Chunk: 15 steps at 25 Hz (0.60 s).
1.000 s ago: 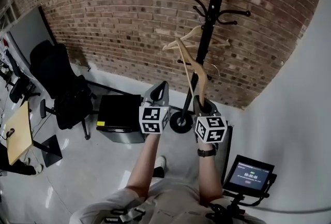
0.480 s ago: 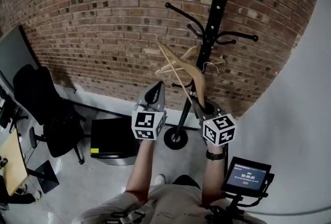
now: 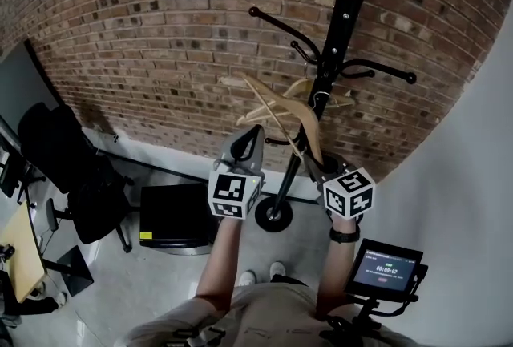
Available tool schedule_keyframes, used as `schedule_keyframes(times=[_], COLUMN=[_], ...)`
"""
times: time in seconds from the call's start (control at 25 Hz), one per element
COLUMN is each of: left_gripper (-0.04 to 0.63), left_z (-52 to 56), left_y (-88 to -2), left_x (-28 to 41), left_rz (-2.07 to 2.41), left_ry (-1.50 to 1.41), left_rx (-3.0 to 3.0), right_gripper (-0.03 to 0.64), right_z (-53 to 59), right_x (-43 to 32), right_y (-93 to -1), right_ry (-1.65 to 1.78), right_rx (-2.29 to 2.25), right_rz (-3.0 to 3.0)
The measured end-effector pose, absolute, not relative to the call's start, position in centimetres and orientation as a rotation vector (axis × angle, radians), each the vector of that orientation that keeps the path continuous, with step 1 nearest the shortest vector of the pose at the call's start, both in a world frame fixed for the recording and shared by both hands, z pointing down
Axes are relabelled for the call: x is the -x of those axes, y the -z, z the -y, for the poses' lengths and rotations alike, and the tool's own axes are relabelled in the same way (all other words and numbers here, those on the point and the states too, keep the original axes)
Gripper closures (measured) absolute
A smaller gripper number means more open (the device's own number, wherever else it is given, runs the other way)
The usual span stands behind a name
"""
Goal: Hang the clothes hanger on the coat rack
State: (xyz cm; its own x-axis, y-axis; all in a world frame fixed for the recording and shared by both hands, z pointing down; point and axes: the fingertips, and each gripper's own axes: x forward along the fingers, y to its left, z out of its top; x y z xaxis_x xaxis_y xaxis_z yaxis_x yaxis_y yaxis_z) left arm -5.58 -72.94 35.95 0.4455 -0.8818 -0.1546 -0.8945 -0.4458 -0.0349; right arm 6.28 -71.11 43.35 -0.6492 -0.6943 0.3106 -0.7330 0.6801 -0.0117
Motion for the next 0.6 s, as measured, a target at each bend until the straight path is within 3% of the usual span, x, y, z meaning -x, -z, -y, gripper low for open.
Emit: schedule_keyframes(times=[0.6], left_gripper=[0.595], left_z=[76.0], left_y=[-37.3], left_x=[3.8], left_rz=[-1.591], left_ry=[-0.133], left_rx=[2.589], right_gripper=[0.583], right_z=[75.4], right_x=[-7.0], right_y=[-49.3], right_ry=[-0.468], right_rx=[-1.074], right_rz=[2.576])
